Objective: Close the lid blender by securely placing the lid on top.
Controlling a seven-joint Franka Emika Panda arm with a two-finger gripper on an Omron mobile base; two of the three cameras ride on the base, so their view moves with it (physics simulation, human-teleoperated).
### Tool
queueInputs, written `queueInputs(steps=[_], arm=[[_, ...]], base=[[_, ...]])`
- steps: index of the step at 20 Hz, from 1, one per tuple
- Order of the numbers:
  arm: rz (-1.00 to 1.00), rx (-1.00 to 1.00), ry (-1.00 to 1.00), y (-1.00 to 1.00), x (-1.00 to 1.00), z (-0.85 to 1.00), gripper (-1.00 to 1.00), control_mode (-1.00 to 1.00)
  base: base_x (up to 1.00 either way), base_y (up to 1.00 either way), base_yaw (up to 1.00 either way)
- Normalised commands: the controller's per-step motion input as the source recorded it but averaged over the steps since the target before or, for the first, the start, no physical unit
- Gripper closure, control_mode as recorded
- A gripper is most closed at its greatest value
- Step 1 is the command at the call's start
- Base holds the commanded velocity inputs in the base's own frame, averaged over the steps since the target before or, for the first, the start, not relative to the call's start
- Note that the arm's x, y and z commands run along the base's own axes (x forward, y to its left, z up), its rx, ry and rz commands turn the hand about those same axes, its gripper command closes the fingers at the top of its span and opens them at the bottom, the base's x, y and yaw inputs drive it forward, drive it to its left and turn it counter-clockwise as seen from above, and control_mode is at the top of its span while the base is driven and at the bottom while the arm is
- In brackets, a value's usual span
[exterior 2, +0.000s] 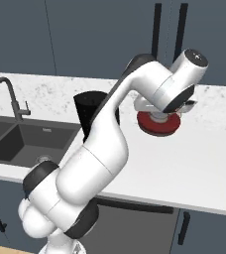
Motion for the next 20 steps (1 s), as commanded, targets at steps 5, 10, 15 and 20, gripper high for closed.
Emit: queueInputs(steps=[5,10,15,20], arm=[[0.11,0.00,-0.07,0.72,-0.07,0.49,1.00,-1.00],[0.09,0.00,-0.07,0.80,-0.04,0.24,1.00,-1.00],[0.07,-0.01,-0.03,0.85,0.00,0.06,1.00,-1.00],[0.03,-0.04,0.00,0.84,0.00,0.06,1.00,-1.00]], base=[[0.00,0.00,0.00],[0.00,0.00,0.00],[0.00,0.00,0.00],[0.00,0.00,0.00]])
